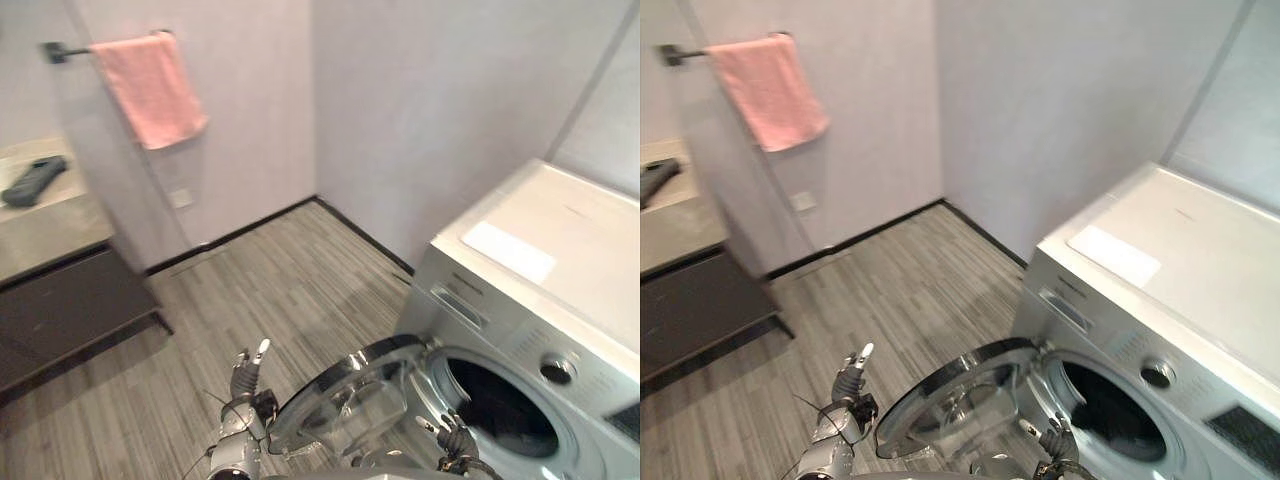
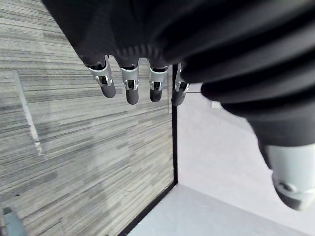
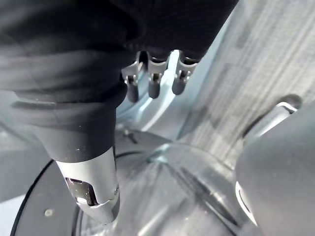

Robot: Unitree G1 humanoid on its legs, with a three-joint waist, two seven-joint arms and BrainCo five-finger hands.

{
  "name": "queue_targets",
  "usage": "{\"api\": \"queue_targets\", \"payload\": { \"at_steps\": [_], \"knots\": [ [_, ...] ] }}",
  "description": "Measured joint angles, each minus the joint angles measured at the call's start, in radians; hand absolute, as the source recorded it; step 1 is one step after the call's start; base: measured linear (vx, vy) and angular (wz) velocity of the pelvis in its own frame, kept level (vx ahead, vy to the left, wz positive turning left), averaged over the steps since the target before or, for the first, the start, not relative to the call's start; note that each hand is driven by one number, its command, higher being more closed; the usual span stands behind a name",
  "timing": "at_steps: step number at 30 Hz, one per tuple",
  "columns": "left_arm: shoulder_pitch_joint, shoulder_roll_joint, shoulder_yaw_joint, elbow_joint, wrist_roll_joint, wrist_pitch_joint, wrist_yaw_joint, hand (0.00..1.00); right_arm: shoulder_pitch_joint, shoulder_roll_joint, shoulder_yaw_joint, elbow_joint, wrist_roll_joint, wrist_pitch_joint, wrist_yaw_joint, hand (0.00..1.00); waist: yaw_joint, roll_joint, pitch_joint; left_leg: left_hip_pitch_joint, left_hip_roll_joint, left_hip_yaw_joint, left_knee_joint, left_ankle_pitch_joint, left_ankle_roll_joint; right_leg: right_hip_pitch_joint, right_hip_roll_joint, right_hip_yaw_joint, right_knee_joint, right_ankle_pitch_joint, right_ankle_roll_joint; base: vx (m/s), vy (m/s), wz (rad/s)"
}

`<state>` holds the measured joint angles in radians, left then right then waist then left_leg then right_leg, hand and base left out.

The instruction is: Pick up the laundry basket with both hands and put the clothes into the washing machine.

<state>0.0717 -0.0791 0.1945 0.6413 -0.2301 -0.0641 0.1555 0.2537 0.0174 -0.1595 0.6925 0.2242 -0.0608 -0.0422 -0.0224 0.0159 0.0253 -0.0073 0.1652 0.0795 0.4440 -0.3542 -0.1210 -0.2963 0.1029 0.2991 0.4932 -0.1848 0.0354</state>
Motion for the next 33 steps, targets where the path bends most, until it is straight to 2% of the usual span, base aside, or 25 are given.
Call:
{"api": "queue_targets", "payload": {
  "at_steps": [1, 2, 3, 4, 5, 6, 7, 8, 9, 10, 11, 12, 14, 16, 17, 19, 20, 21, 22, 23, 26, 30, 33],
  "knots": [
    [0.005, 0.0, 0.009, 0.001, -0.006, 0.0, 0.0, 0.0, 0.0, 0.002, 0.001, 0.002, -0.001, 0.001, 0.0, 0.0, 0.006, -0.007, 0.005, 0.018, -0.007, 0.042, -0.006, -0.005, 0.009, -0.014, -0.049, -0.076, 0.018, 0.013, -0.021, -0.14, 0.256, -1.71],
    [0.024, 0.001, 0.024, 0.0, -0.021, -0.001, -0.001, 0.0, 0.001, 0.0, 0.002, 0.013, -0.012, 0.0, 0.002, 0.0, 0.009, -0.016, 0.01, 0.054, -0.014, 0.131, -0.018, -0.023, 0.043, -0.042, -0.148, -0.269, 0.106, 0.002, -0.036, -0.11, 0.212, -1.55],
    [0.045, -0.001, 0.051, 0.009, -0.035, -0.001, -0.003, 0.0, 0.0, -0.006, 0.003, 0.039, -0.038, -0.001, 0.002, 0.0, 0.005, -0.024, 0.008, 0.102, -0.027, 0.195, -0.036, -0.03, 0.053, -0.04, -0.24, -0.459, 0.244, -0.065, -0.05, -0.06, 0.092, -1.45],
    [0.055, -0.001, 0.058, 0.015, -0.037, -0.001, -0.003, 0.0, 0.0, -0.008, 0.004, 0.051, -0.045, -0.002, 0.004, 0.0, 0.005, -0.023, 0.007, 0.125, -0.034, 0.229, -0.05, -0.03, 0.053, -0.028, -0.279, -0.54, 0.294, -0.086, -0.066, 0.06, 0.073, -1.95],
    [0.073, -0.002, 0.122, 0.04, -0.051, 0.0, -0.015, 0.0, -0.02, -0.034, 0.009, 0.1, -0.083, -0.006, 0.024, 0.0, 0.016, -0.039, -0.004, 0.147, -0.058, 0.335, -0.059, -0.031, 0.054, -0.026, -0.305, -0.699, 0.255, -0.096, -0.126, 0.06, 0.085, -1.98],
    [0.072, 0.005, 0.159, 0.063, -0.065, 0.0, -0.022, 0.0, -0.034, -0.048, 0.012, 0.118, -0.097, -0.006, 0.026, 0.0, 0.027, -0.008, -0.014, 0.15, -0.05, 0.37, -0.078, -0.023, 0.067, -0.029, -0.27, -0.704, 0.202, -0.073, -0.164, 0.06, 0.088, -2.28],
    [0.075, 0.003, 0.198, 0.089, -0.075, 0.0, -0.025, 0.0, -0.046, -0.06, 0.013, 0.136, -0.109, -0.008, 0.026, 0.0, 0.04, 0.021, -0.023, 0.149, -0.031, 0.399, -0.111, 0.001, 0.073, -0.026, -0.214, -0.699, 0.113, -0.044, -0.189, 0.05, -0.013, -1.83],
    [0.082, -0.004, 0.247, 0.152, -0.097, -0.009, -0.029, 0.0, -0.082, -0.086, 0.009, 0.172, -0.117, -0.006, 0.024, 0.0, 0.03, 0.059, -0.03, 0.146, -0.012, 0.442, -0.161, 0.045, 0.061, -0.013, -0.248, -0.784, 0.158, -0.108, -0.199, 0.12, -0.03, -1.49],
    [0.074, 0.008, 0.245, 0.2, -0.114, -0.012, -0.031, 0.0, -0.093, -0.095, 0.009, 0.205, -0.119, -0.008, 0.024, 0.0, 0.016, 0.033, -0.039, 0.148, -0.047, 0.454, -0.164, 0.061, 0.06, 0.017, -0.326, -0.85, 0.18, -0.133, -0.167, 0.16, -0.083, -1.45],
    [0.055, 0.033, 0.244, 0.272, -0.12, -0.009, -0.04, 0.0, -0.118, -0.101, 0.012, 0.266, -0.124, -0.004, 0.025, 0.0, 0.017, 0.037, -0.032, 0.136, -0.058, 0.455, -0.141, 0.063, 0.058, 0.05, -0.303, -0.835, 0.084, -0.157, -0.115, 0.12, -0.057, -1.02],
    [0.051, 0.032, 0.244, 0.312, -0.125, -0.001, -0.045, 0.0, -0.133, -0.111, 0.008, 0.276, -0.124, -0.001, 0.029, 0.0, 0.022, 0.061, -0.032, 0.121, -0.039, 0.455, -0.11, 0.066, 0.061, 0.055, -0.268, -0.816, 0.038, -0.124, -0.123, 0.06, -0.09, -1.35],
    [0.052, 0.028, 0.244, 0.367, -0.125, 0.01, -0.046, 0.0, -0.155, -0.126, 0.012, 0.305, -0.159, -0.001, 0.028, 0.0, 0.035, 0.07, -0.033, 0.084, -0.035, 0.438, -0.105, 0.065, 0.069, 0.085, -0.214, -0.762, -0.1, -0.051, -0.115, 0.01, -0.065, -1.19],
    [0.06, 0.033, 0.254, 0.373, -0.122, 0.009, -0.042, 0.0, -0.174, -0.136, 0.008, 0.359, -0.181, 0.003, 0.029, 0.0, 0.037, 0.077, -0.032, 0.076, -0.038, 0.424, -0.132, 0.071, 0.069, 0.138, -0.185, -0.734, -0.224, 0.016, -0.108, -0.01, -0.052, -0.74],
    [0.045, 0.053, 0.296, 0.372, -0.116, 0.008, -0.037, 0.0, -0.178, -0.16, 0.014, 0.371, -0.21, 0.005, 0.037, 0.0, 0.036, 0.079, -0.032, 0.002, -0.025, 0.359, -0.112, 0.075, 0.064, 0.207, -0.157, -0.726, -0.36, 0.063, -0.081, -0.01, -0.023, -0.13],
    [0.04, 0.057, 0.309, 0.372, -0.111, 0.007, -0.03, 0.0, -0.181, -0.164, 0.018, 0.378, -0.214, 0.006, 0.04, 0.0, 0.037, 0.077, -0.031, -0.021, -0.023, 0.329, -0.104, 0.078, 0.058, 0.212, -0.154, -0.726, -0.372, 0.07, -0.081, -0.03, 0.004, -0.06],
    [0.029, 0.062, 0.357, 0.372, -0.112, 0.008, -0.007, 0.0, -0.184, -0.19, 0.042, 0.388, -0.225, 0.011, 0.046, 0.0, 0.041, 0.073, -0.029, -0.095, -0.052, 0.126, -0.111, 0.099, 0.023, 0.212, -0.154, -0.722, -0.375, 0.075, -0.077, -0.03, 0.038, -0.13],
    [0.028, 0.063, 0.37, 0.372, -0.112, 0.008, 0.001, 0.0, -0.184, -0.193, 0.043, 0.39, -0.23, 0.012, 0.047, 0.0, 0.041, 0.073, -0.029, -0.098, -0.061, 0.078, -0.132, 0.108, 0.015, 0.215, -0.154, -0.72, -0.375, 0.075, -0.076, 0.02, 0.087, -0.1],
    [0.026, 0.066, 0.389, 0.37, -0.11, 0.008, 0.014, 0.0, -0.183, -0.198, 0.042, 0.392, -0.237, 0.013, 0.047, 0.0, 0.038, 0.072, -0.028, -0.096, -0.066, 0.022, -0.18, 0.15, 0.022, 0.221, -0.154, -0.721, -0.375, 0.075, -0.068, 0.04, 0.093, -0.02],
    [0.023, 0.067, 0.397, 0.367, -0.11, 0.008, 0.024, 0.0, -0.181, -0.202, 0.042, 0.392, -0.239, 0.013, 0.047, 0.0, 0.038, 0.073, -0.028, -0.092, -0.065, 0.009, -0.208, 0.182, 0.026, 0.223, -0.155, -0.723, -0.375, 0.075, -0.065, 0.06, 0.135, 0.04],
    [0.015, 0.069, 0.407, 0.357, -0.1, 0.008, 0.043, 0.0, -0.179, -0.21, 0.04, 0.392, -0.248, 0.016, 0.046, 0.0, 0.038, 0.074, -0.028, -0.083, -0.063, -0.002, -0.258, 0.252, 0.03, 0.225, -0.155, -0.728, -0.372, 0.075, -0.055, 0.06, 0.159, 0.12],
    [-0.003, 0.081, 0.442, 0.308, -0.066, 0.007, 0.07, 0.0, -0.179, -0.211, 0.029, 0.392, -0.266, 0.02, 0.046, 0.0, 0.038, 0.064, -0.03, -0.043, -0.096, -0.008, -0.375, 0.279, 0.071, 0.222, -0.181, -0.734, -0.382, 0.088, -0.024, 0.09, 0.207, 0.14],
    [-0.006, 0.117, 0.48, 0.291, -0.032, 0.007, 0.107, 0.0, -0.179, -0.19, 0.011, 0.392, -0.263, 0.02, 0.047, 0.0, 0.038, 0.058, -0.026, -0.021, -0.132, 0.002, -0.407, 0.286, 0.075, 0.268, -0.2, -0.733, -0.465, 0.143, 0.007, 0.1, 0.166, 0.02],
    [-0.003, 0.137, 0.508, 0.283, -0.033, 0.006, 0.11, 0.0, -0.175, -0.188, 0.01, 0.392, -0.265, 0.021, 0.053, 0.0, 0.039, 0.061, -0.026, 0.013, -0.155, 0.007, -0.411, 0.286, 0.075, 0.321, -0.212, -0.728, -0.52, 0.169, 0.021, 0.09, 0.104, -0.03]
  ]
}}
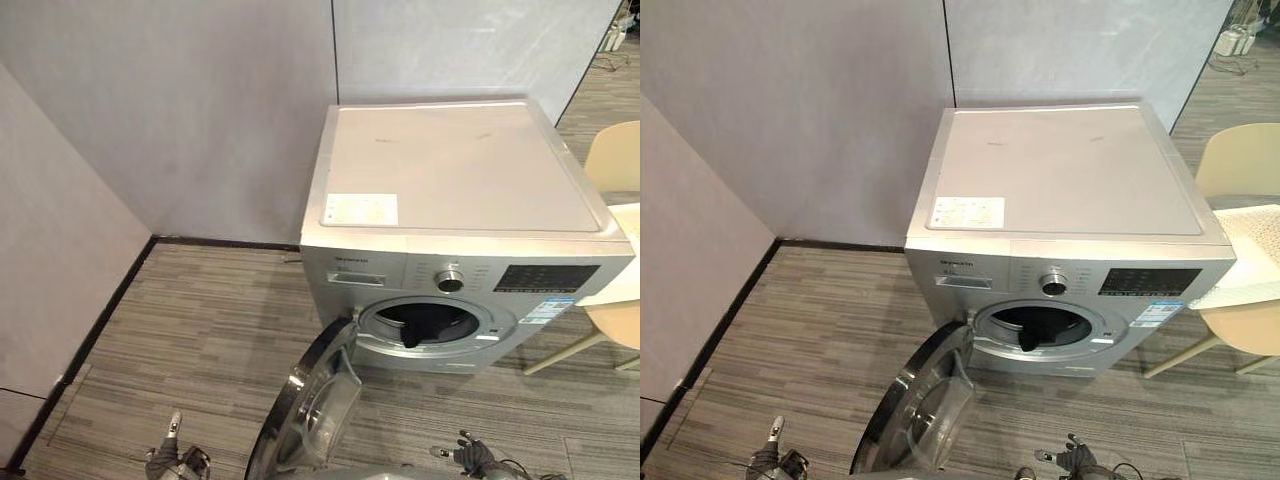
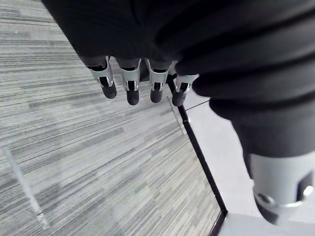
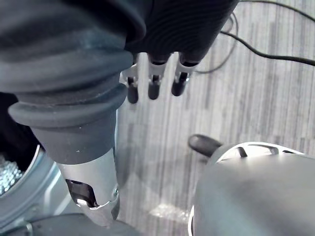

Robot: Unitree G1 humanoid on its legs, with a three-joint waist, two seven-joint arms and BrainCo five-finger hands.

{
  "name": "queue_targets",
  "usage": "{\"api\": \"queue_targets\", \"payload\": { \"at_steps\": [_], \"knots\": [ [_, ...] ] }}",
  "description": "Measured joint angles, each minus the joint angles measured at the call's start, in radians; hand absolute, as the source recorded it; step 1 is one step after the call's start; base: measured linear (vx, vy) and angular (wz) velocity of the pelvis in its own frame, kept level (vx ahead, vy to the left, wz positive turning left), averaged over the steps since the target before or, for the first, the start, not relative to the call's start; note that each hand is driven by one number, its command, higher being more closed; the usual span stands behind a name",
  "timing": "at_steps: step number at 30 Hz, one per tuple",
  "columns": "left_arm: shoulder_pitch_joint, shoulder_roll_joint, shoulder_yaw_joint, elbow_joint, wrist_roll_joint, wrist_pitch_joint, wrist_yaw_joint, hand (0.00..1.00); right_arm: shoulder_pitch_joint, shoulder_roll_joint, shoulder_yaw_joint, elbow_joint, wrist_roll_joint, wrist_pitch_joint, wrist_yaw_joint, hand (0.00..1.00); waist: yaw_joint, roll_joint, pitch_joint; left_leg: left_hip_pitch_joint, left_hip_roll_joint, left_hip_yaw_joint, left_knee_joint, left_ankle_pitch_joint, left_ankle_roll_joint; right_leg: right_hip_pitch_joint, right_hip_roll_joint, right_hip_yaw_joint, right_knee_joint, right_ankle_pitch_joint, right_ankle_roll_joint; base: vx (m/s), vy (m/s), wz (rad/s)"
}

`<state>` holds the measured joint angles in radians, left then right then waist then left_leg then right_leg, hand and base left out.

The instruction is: Pick up the laundry basket with both hands and put the clothes into the washing machine.

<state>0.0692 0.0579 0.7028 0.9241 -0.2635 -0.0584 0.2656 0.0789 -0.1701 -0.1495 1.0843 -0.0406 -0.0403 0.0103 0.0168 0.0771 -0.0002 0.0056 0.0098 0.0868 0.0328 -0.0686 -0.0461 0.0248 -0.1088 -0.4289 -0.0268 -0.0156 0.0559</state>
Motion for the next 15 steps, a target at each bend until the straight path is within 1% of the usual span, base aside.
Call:
{"api": "queue_targets", "payload": {
  "at_steps": [2, 6, 8, 9, 10, 12, 13, 14, 15],
  "knots": [
    [0.001, 0.006, 0.041, -0.022, -0.001, -0.005, 0.003, 0.0, -0.006, 0.002, 0.0, 0.0, -0.001, 0.0, 0.016, 0.0, 0.001, -0.004, 0.001, 0.01, -0.003, 0.0, -0.002, 0.0, 0.0, 0.015, 0.0, 0.003, -0.015, 0.005, 0.003, 0.04, 0.028, -0.05],
    [0.009, 0.017, 0.101, -0.071, -0.006, -0.011, 0.026, 0.0, -0.006, 0.0, -0.002, -0.001, -0.001, 0.0, 0.016, 0.0, 0.003, -0.013, 0.006, 0.046, 0.001, 0.008, -0.02, -0.001, 0.0, 0.043, 0.009, 0.018, -0.031, 0.007, 0.0, 0.01, -0.006, -0.11],
    [0.015, 0.028, 0.141, -0.099, -0.018, -0.013, 0.026, 0.0, -0.012, -0.001, -0.001, -0.001, -0.001, 0.0, 0.017, 0.0, 0.002, -0.022, 0.01, 0.053, 0.007, 0.009, -0.02, -0.001, 0.0, 0.054, 0.015, 0.019, -0.032, 0.007, 0.0, -0.04, -0.022, -0.02],
    [0.01, 0.043, 0.166, -0.126, -0.034, -0.015, 0.026, 0.0, -0.01, 0.0, 0.002, -0.001, -0.001, 0.002, 0.019, 0.0, 0.002, -0.034, 0.014, 0.043, 0.012, -0.001, -0.013, -0.002, -0.001, 0.056, 0.02, 0.013, -0.032, 0.006, -0.001, -0.07, -0.031, 0.13],
    [0.004, 0.054, 0.173, -0.133, -0.044, -0.015, 0.026, 0.0, -0.011, 0.0, 0.004, -0.001, -0.001, 0.002, 0.019, 0.0, 0.003, -0.04, 0.017, 0.038, 0.013, -0.006, -0.008, -0.002, -0.001, 0.056, 0.022, 0.007, -0.032, 0.006, -0.001, -0.08, -0.035, 0.26],
    [-0.025, 0.114, 0.176, -0.134, -0.06, -0.015, 0.026, 0.0, -0.012, -0.008, 0.012, -0.001, -0.001, 0.004, 0.02, 0.0, 0.004, -0.061, 0.028, 0.005, 0.017, -0.04, 0.023, -0.004, -0.001, 0.056, 0.025, -0.034, -0.031, 0.002, -0.007, -0.09, -0.049, 0.48],
    [-0.034, 0.131, 0.176, -0.134, -0.06, -0.015, 0.026, 0.0, -0.012, -0.012, 0.013, -0.001, -0.001, 0.004, 0.022, 0.0, 0.004, -0.064, 0.03, -0.001, 0.018, -0.055, 0.027, -0.004, 0.0, 0.057, 0.027, -0.046, -0.03, 0.001, -0.01, -0.08, -0.051, 0.65],
    [-0.052, 0.166, 0.176, -0.134, -0.059, -0.014, 0.024, 0.0, -0.012, -0.024, 0.013, -0.001, -0.001, 0.004, 0.029, 0.0, 0.007, -0.064, 0.033, -0.007, 0.023, -0.073, 0.031, -0.009, 0.007, 0.057, 0.034, -0.07, -0.03, 0.0, -0.011, -0.06, -0.03, 0.53],
    [-0.062, 0.203, 0.177, -0.134, -0.057, -0.012, 0.02, 0.0, -0.014, -0.035, 0.014, -0.001, -0.001, 0.004, 0.037, 0.0, 0.017, -0.064, 0.034, -0.009, 0.028, -0.086, 0.028, -0.012, 0.012, 0.058, 0.039, -0.08, -0.03, -0.002, -0.014, -0.06, -0.017, 0.4]
  ]
}}
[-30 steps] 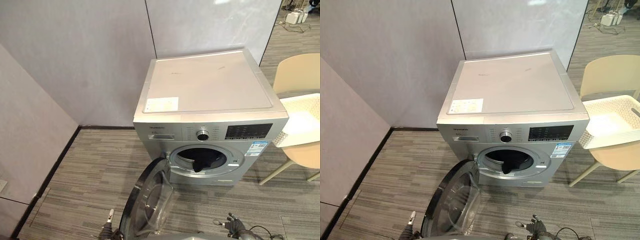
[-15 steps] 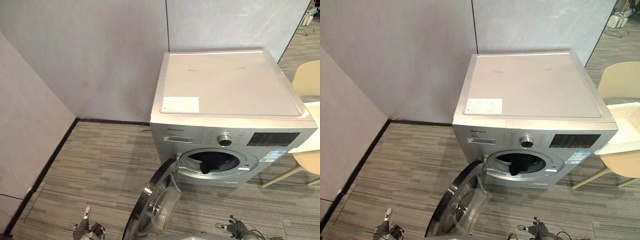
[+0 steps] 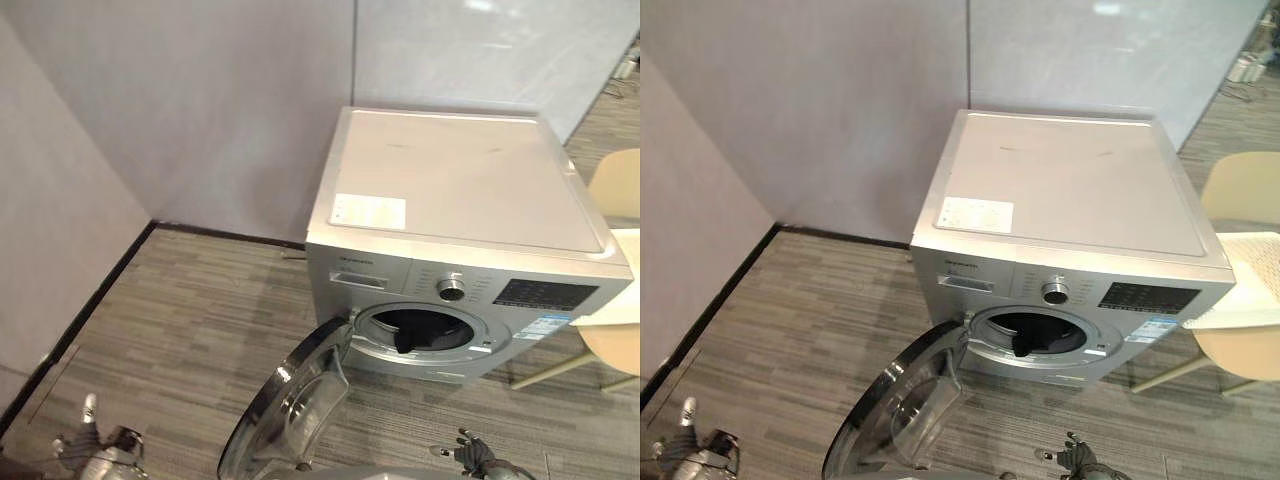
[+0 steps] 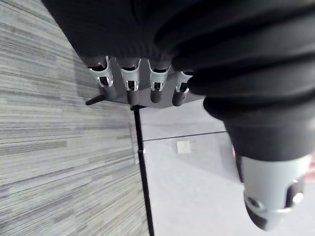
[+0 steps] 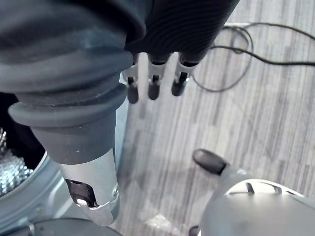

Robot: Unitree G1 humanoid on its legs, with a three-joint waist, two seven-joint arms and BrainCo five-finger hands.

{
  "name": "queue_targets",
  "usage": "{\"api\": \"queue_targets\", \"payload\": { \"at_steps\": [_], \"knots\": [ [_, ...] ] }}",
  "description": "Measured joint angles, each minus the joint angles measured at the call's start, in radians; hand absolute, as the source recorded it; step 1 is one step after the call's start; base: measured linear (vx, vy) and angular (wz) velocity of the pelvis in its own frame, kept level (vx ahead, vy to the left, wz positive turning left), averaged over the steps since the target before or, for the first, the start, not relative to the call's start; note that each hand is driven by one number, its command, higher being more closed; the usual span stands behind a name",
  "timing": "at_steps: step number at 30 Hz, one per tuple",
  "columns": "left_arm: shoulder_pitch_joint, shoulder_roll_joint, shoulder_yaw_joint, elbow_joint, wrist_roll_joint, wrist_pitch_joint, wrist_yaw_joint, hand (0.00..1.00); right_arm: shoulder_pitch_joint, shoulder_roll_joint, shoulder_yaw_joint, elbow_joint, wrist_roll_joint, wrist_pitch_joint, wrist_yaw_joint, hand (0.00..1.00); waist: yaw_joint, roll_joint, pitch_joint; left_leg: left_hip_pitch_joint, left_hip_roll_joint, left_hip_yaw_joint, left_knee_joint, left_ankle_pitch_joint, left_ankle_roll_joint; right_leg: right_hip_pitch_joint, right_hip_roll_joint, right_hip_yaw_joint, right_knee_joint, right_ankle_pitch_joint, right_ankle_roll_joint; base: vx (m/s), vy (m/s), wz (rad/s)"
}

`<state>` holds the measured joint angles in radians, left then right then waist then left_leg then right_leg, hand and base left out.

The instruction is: Pick up the laundry basket with both hands and put the clothes into the washing machine.

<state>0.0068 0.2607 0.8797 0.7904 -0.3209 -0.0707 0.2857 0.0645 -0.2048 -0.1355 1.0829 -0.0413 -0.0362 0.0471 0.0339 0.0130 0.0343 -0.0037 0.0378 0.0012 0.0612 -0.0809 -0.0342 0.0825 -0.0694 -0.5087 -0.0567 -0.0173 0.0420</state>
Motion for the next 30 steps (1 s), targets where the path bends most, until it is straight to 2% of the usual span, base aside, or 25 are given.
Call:
{"api": "queue_targets", "payload": {
  "at_steps": [2, 6, 11, 12, 18, 20, 21, 23, 25, 27, 28, 29, 30],
  "knots": [
    [-0.001, 0.052, 0.03, 0.0, 0.002, 0.008, -0.003, 0.0, -0.004, -0.022, 0.013, -0.004, -0.001, 0.0, 0.001, 0.0, 0.017, 0.001, 0.002, 0.003, 0.003, -0.003, -0.009, 0.0, 0.0, 0.007, 0.003, -0.002, 0.001, 0.001, -0.002, -0.1, 0.009, 0.1],
    [0.017, 0.066, 0.032, 0.002, 0.01, 0.01, -0.011, 0.0, -0.011, -0.029, 0.021, -0.01, -0.009, 0.001, 0.001, 0.0, 0.037, 0.008, 0.001, 0.015, -0.001, -0.001, -0.03, -0.003, -0.006, 0.011, -0.001, 0.003, 0.0, 0.001, -0.002, -0.04, 0.038, -0.02],
    [0.068, 0.034, 0.027, 0.023, 0.019, 0.017, -0.046, 0.0, -0.018, -0.02, 0.035, -0.01, -0.01, 0.002, 0.002, 0.0, 0.037, 0.011, -0.004, 0.037, -0.004, 0.012, -0.051, 0.001, 0.0, 0.019, -0.003, 0.016, -0.005, 0.002, -0.002, 0.03, 0.041, -0.07],
    [0.092, -0.033, -0.064, 0.105, 0.04, 0.029, -0.069, 0.0, -0.024, -0.015, 0.058, -0.006, -0.045, 0.002, 0.002, 0.0, 0.013, 0.005, -0.043, 0.069, -0.045, -0.017, -0.066, 0.003, 0.003, 0.054, -0.031, 0.016, -0.042, 0.021, 0.023, 0.0, 0.0, 0.0],
    [0.09, -0.033, -0.064, 0.106, 0.047, 0.029, -0.071, 0.0, -0.028, -0.015, 0.048, -0.003, -0.043, 0.002, 0.002, 0.0, 0.002, 0.009, -0.036, 0.077, -0.043, -0.006, -0.069, 0.003, 0.003, 0.054, -0.033, 0.021, -0.04, 0.021, 0.023, 0.0, 0.0, -0.03],
    [0.089, -0.034, -0.065, 0.127, 0.063, 0.03, -0.091, 0.0, -0.027, -0.017, 0.001, 0.004, -0.027, 0.002, 0.001, 0.0, -0.003, 0.02, -0.03, 0.091, -0.042, 0.004, -0.074, 0.003, 0.003, 0.051, -0.04, 0.027, -0.013, 0.012, 0.028, 0.0, 0.026, -0.1],
    [0.089, -0.038, -0.067, 0.14, 0.081, 0.03, -0.098, 0.0, -0.028, -0.021, -0.035, 0.006, -0.005, 0.002, 0.0, 0.0, -0.018, 0.029, -0.02, 0.103, -0.044, 0.006, -0.076, 0.003, 0.002, 0.051, -0.049, 0.027, 0.018, -0.001, 0.03, 0.0, 0.055, 0.0],
    [0.081, -0.038, -0.096, 0.159, 0.105, 0.033, -0.115, 0.0, -0.022, -0.026, -0.091, 0.007, 0.024, 0.002, -0.001, 0.0, -0.027, 0.038, 0.004, 0.131, -0.047, 0.016, -0.074, 0.003, 0.002, 0.047, -0.074, 0.035, 0.101, -0.041, 0.035, -0.03, 0.077, -0.05],
    [0.077, -0.038, -0.134, 0.167, 0.14, 0.039, -0.135, 0.0, -0.012, -0.028, -0.145, 0.011, 0.054, 0.003, -0.002, 0.0, -0.036, 0.033, 0.007, 0.143, -0.057, 0.031, -0.064, 0.0, 0.003, 0.017, -0.112, 0.046, 0.211, -0.091, 0.04, -0.07, 0.08, -0.01],
    [0.033, -0.036, -0.209, 0.21, 0.181, 0.046, -0.157, 0.0, -0.019, -0.045, -0.221, 0.011, 0.101, 0.002, -0.005, 0.0, -0.062, 0.029, 0.04, 0.099, -0.07, 0.072, 0.077, -0.089, 0.022, -0.044, -0.188, 0.058, 0.414, -0.149, 0.043, -0.12, 0.112, 0.07],
    [0.022, -0.037, -0.235, 0.224, 0.19, 0.047, -0.162, 0.0, -0.025, -0.053, -0.232, 0.01, 0.115, 0.002, -0.005, 0.0, -0.065, 0.029, 0.054, 0.086, -0.071, 0.091, 0.123, -0.115, 0.023, -0.061, -0.203, 0.071, 0.462, -0.16, 0.04, -0.18, 0.109, -0.24],
    [0.021, -0.036, -0.277, 0.243, 0.209, 0.051, -0.175, 0.0, -0.031, -0.071, -0.235, 0.007, 0.131, 0.003, -0.006, 0.0, -0.067, 0.03, 0.055, 0.061, -0.075, 0.114, 0.172, -0.146, 0.052, -0.106, -0.222, 0.102, 0.526, -0.171, 0.049, -0.19, 0.129, -0.63],
    [0.021, -0.036, -0.323, 0.258, 0.224, 0.057, -0.181, 0.0, -0.04, -0.086, -0.243, -0.013, 0.147, 0.003, -0.006, 0.0, -0.068, 0.046, 0.055, 0.044, -0.093, 0.154, 0.199, -0.165, 0.076, -0.149, -0.248, 0.142, 0.563, -0.186, 0.053, -0.14, 0.151, -0.89]
  ]
}}
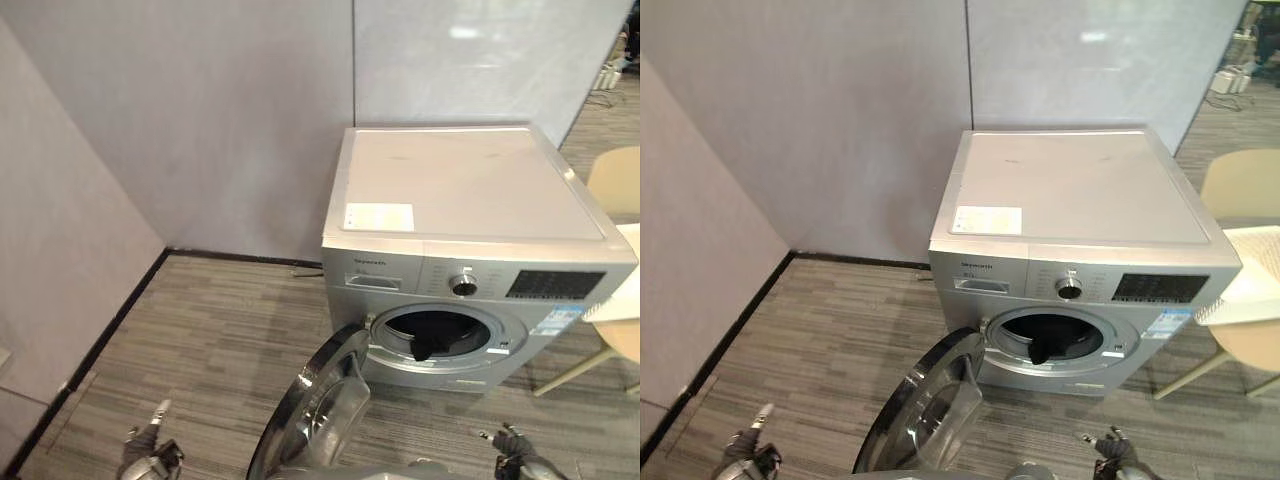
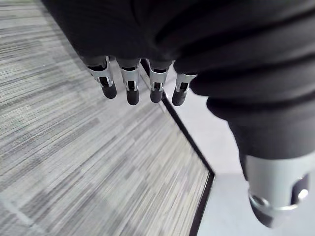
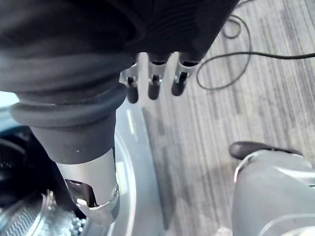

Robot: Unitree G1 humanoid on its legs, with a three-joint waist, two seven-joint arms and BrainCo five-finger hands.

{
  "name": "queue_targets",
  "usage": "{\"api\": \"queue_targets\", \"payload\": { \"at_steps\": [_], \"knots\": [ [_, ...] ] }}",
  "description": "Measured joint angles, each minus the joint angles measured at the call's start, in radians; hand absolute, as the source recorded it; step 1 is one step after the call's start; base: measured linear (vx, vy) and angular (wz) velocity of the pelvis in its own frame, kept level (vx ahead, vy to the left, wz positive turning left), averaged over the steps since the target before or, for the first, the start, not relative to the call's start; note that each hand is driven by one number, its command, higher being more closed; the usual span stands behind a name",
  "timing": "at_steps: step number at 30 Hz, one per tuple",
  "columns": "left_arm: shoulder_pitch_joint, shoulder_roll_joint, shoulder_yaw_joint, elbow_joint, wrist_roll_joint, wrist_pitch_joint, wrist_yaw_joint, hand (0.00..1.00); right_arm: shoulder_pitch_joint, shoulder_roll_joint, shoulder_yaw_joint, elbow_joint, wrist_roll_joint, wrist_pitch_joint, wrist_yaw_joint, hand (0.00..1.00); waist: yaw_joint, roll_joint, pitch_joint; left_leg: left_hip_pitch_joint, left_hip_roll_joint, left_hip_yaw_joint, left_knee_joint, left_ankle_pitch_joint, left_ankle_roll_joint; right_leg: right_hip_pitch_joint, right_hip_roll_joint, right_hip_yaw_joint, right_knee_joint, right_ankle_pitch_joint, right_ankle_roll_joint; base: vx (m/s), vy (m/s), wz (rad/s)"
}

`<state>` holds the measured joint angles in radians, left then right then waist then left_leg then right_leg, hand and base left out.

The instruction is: Pick up the laundry basket with both hands and put the clothes into the washing machine.

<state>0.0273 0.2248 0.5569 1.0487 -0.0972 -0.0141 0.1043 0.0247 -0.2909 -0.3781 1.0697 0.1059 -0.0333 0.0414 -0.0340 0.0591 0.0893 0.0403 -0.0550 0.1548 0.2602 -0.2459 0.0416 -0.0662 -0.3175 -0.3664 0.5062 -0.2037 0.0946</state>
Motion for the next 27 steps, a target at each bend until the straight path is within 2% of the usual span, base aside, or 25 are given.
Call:
{"api": "queue_targets", "payload": {
  "at_steps": [1, 3, 4, 5, 6, 8, 9, 10, 11, 12, 13, 14, 15, 16, 17, 18, 19, 20, 21, 22, 23, 24, 25, 26, 27],
  "knots": [
    [-0.001, -0.001, -0.032, 0.01, 0.014, 0.005, -0.016, 0.0, -0.014, -0.013, -0.007, -0.021, 0.0, 0.002, 0.002, 0.0, -0.003, -0.008, 0.004, -0.003, -0.022, 0.045, -0.009, -0.004, 0.008, -0.027, -0.023, 0.023, 0.003, -0.009, 0.003, -0.12, 0.156, -0.85],
    [-0.021, -0.001, -0.072, 0.031, 0.025, 0.006, -0.028, 0.0, -0.02, -0.03, -0.009, -0.041, -0.003, 0.009, 0.003, 0.0, -0.012, 0.004, 0.01, -0.018, -0.038, 0.103, -0.016, -0.003, 0.026, -0.077, -0.06, 0.009, 0.037, 0.005, -0.022, -0.12, 0.144, -0.56],
    [-0.033, 0.003, -0.087, 0.031, 0.029, 0.006, -0.034, 0.0, -0.017, -0.028, -0.004, -0.04, -0.004, 0.019, 0.003, 0.0, -0.012, 0.011, 0.015, -0.019, -0.046, 0.112, -0.014, 0.011, 0.06, -0.093, -0.072, -0.024, 0.086, 0.002, -0.02, -0.12, 0.145, -0.42],
    [-0.034, 0.003, -0.094, 0.03, 0.03, 0.006, -0.035, 0.0, -0.018, -0.024, 0.007, -0.039, -0.004, 0.023, 0.003, 0.0, -0.01, 0.012, 0.014, -0.018, -0.047, 0.122, -0.009, 0.016, 0.073, -0.103, -0.079, -0.038, 0.129, -0.003, -0.013, -0.08, 0.09, -0.34],
    [-0.035, 0.003, -0.12, 0.03, 0.03, 0.006, -0.035, 0.0, -0.019, -0.015, 0.039, -0.04, -0.006, 0.022, 0.005, 0.0, -0.012, 0.01, 0.014, -0.018, -0.047, 0.13, 0.002, 0.018, 0.08, -0.117, -0.076, -0.049, 0.237, -0.029, -0.007, -0.06, 0.033, -0.17],
    [-0.047, 0.003, -0.161, 0.029, 0.03, 0.006, -0.038, 0.0, -0.023, 0.008, 0.072, -0.033, -0.011, 0.022, 0.007, 0.0, -0.009, -0.001, 0.006, -0.024, -0.052, 0.137, 0.004, 0.029, 0.099, -0.11, -0.048, -0.038, 0.37, -0.077, 0.029, -0.04, -0.027, 0.03],
    [-0.049, 0.003, -0.172, 0.029, 0.028, 0.006, -0.039, 0.0, -0.032, 0.021, 0.098, -0.031, -0.017, 0.022, 0.011, 0.0, -0.004, -0.014, -0.001, -0.042, -0.051, 0.139, 0.014, 0.037, 0.11, -0.088, -0.008, -0.01, 0.402, -0.102, 0.063, -0.06, -0.09, 0.15],
    [-0.053, 0.002, -0.185, 0.029, 0.027, 0.007, -0.039, 0.0, -0.051, 0.026, 0.116, -0.017, -0.018, 0.02, 0.022, 0.0, -0.003, -0.027, -0.005, -0.067, -0.05, 0.139, 0.04, 0.041, 0.111, -0.047, 0.041, 0.041, 0.366, -0.141, 0.073, -0.07, -0.113, 0.17],
    [-0.055, 0.002, -0.196, 0.03, 0.026, 0.007, -0.04, 0.0, -0.066, 0.024, 0.126, -0.003, -0.018, 0.02, 0.024, 0.0, -0.003, -0.031, -0.004, -0.076, -0.049, 0.139, 0.063, 0.041, 0.11, -0.029, 0.06, 0.065, 0.315, -0.165, 0.064, -0.05, -0.119, 0.16],
    [-0.058, -0.008, -0.204, 0.03, 0.026, 0.009, -0.047, 0.0, -0.092, 0.021, 0.14, 0.017, -0.018, 0.02, 0.023, 0.0, 0.008, -0.029, -0.006, -0.106, -0.042, 0.146, 0.094, 0.049, 0.1, -0.002, 0.094, 0.087, 0.215, -0.198, 0.004, -0.07, -0.113, -0.1],
    [-0.057, -0.025, -0.208, 0.03, 0.025, 0.01, -0.054, 0.0, -0.107, 0.016, 0.158, 0.02, -0.018, 0.02, 0.022, 0.0, 0.03, -0.01, -0.02, -0.135, -0.024, 0.158, 0.095, 0.059, 0.085, 0.019, 0.138, 0.112, 0.093, -0.212, -0.023, -0.11, -0.109, -0.27],
    [-0.058, -0.034, -0.215, 0.03, 0.024, 0.01, -0.056, 0.0, -0.12, 0.013, 0.174, 0.024, -0.018, 0.019, 0.021, 0.0, 0.049, 0.004, -0.027, -0.157, -0.011, 0.165, 0.092, 0.064, 0.078, 0.031, 0.161, 0.121, 0.034, -0.21, -0.036, -0.19, -0.096, -0.32],
    [-0.065, -0.056, -0.235, 0.028, 0.017, 0.01, -0.056, 0.0, -0.154, 0.008, 0.201, 0.029, -0.017, 0.019, 0.018, 0.0, 0.058, 0.042, -0.027, -0.189, 0.011, 0.162, 0.084, 0.089, 0.071, 0.033, 0.198, 0.109, -0.041, -0.168, -0.089, -0.24, -0.069, 0.09],
    [-0.075, -0.071, -0.277, 0.027, 0.01, 0.009, -0.057, 0.0, -0.177, 0.011, 0.214, 0.03, -0.017, 0.018, 0.013, 0.0, 0.05, 0.063, -0.023, -0.202, 0.014, 0.145, 0.061, 0.138, 0.048, 0.033, 0.21, 0.083, -0.083, -0.131, -0.099, -0.22, -0.057, 0.33],
    [-0.084, -0.077, -0.299, 0.025, 0.008, 0.008, -0.058, 0.0, -0.188, 0.013, 0.219, 0.033, -0.017, 0.018, 0.011, 0.0, 0.05, 0.07, -0.018, -0.205, 0.014, 0.14, 0.048, 0.164, 0.033, 0.034, 0.213, 0.071, -0.1, -0.116, -0.101, -0.2, -0.045, 0.54],
    [-0.102, -0.086, -0.332, 0.023, 0.001, 0.007, -0.059, 0.0, -0.205, 0.013, 0.223, 0.044, -0.018, 0.017, 0.006, 0.0, 0.05, 0.078, -0.004, -0.211, 0.014, 0.13, 0.033, 0.194, -0.012, 0.036, 0.218, 0.051, -0.121, -0.095, -0.11, -0.26, -0.101, 0.8],
    [-0.12, -0.102, -0.368, 0.021, -0.018, 0.004, -0.059, 0.0, -0.222, 0.008, 0.238, 0.06, -0.018, 0.018, 0.001, 0.0, 0.047, 0.092, 0.009, -0.228, 0.015, 0.082, 0.01, 0.242, -0.088, 0.049, 0.23, 0.003, -0.163, -0.052, -0.126, -0.28, -0.101, 0.85],
    [-0.129, -0.105, -0.379, 0.021, -0.023, 0.001, -0.059, 0.0, -0.224, 0.011, 0.24, 0.063, -0.018, 0.017, 0.001, 0.0, 0.046, 0.078, 0.015, -0.229, 0.009, 0.065, -0.001, 0.254, -0.12, 0.05, 0.22, -0.022, -0.186, -0.04, -0.134, -0.25, -0.094, 0.94],
    [-0.143, -0.105, -0.399, 0.021, -0.028, -0.001, -0.061, 0.0, -0.236, 0.017, 0.238, 0.061, -0.019, 0.016, 0.002, 0.0, 0.042, 0.081, 0.035, -0.246, 0.035, 0.083, 0.099, 0.212, -0.111, 0.063, 0.215, -0.059, -0.201, -0.029, -0.151, -0.23, -0.076, 0.59],
    [-0.143, -0.106, -0.398, 0.021, -0.028, 0.0, -0.06, 0.0, -0.234, 0.019, 0.239, 0.059, -0.019, 0.015, 0.002, 0.0, 0.04, 0.071, 0.048, -0.248, 0.062, 0.098, 0.169, 0.189, -0.086, 0.066, 0.214, -0.073, -0.202, -0.027, -0.155, -0.29, -0.096, 0.61],
    [-0.131, -0.106, -0.398, 0.02, -0.028, 0.0, -0.058, 0.0, -0.229, 0.021, 0.241, 0.06, -0.02, 0.016, 0.004, 0.0, 0.039, 0.069, 0.048, -0.234, 0.116, 0.102, 0.275, 0.154, -0.061, 0.07, 0.213, -0.086, -0.203, -0.022, -0.161, -0.32, -0.086, 0.4],
    [-0.119, -0.106, -0.398, 0.021, -0.028, 0.002, -0.056, 0.0, -0.228, 0.022, 0.241, 0.059, -0.02, 0.015, 0.004, 0.0, 0.036, 0.07, 0.048, -0.193, 0.167, 0.099, 0.332, 0.129, -0.068, 0.07, 0.212, -0.087, -0.208, -0.014, -0.156, -0.23, -0.038, 0.3],
    [-0.118, -0.106, -0.398, 0.021, -0.028, 0.003, -0.055, 0.0, -0.227, 0.022, 0.241, 0.058, -0.02, 0.015, 0.004, 0.0, 0.033, 0.07, 0.048, -0.164, 0.187, 0.093, 0.34, 0.123, -0.075, 0.068, 0.212, -0.086, -0.211, -0.008, -0.151, -0.19, -0.007, 0.14],
    [-0.118, -0.106, -0.4, 0.02, -0.028, 0.003, -0.055, 0.0, -0.217, 0.023, 0.239, 0.049, -0.02, 0.012, 0.005, 0.0, 0.024, 0.071, 0.047, -0.102, 0.212, 0.073, 0.308, 0.112, -0.099, 0.062, 0.209, -0.086, -0.212, 0.001, -0.145, -0.13, 0.009, 0.07],
    [-0.12, -0.106, -0.402, 0.02, -0.028, 0.003, -0.054, 0.0, -0.203, 0.028, 0.235, 0.042, -0.019, 0.008, 0.005, 0.0, 0.015, 0.073, 0.044, -0.048, 0.215, 0.039, 0.248, 0.104, -0.117, 0.049, 0.209, -0.086, -0.213, 0.011, -0.144, -0.15, 0.036, 0.11]
  ]
}}
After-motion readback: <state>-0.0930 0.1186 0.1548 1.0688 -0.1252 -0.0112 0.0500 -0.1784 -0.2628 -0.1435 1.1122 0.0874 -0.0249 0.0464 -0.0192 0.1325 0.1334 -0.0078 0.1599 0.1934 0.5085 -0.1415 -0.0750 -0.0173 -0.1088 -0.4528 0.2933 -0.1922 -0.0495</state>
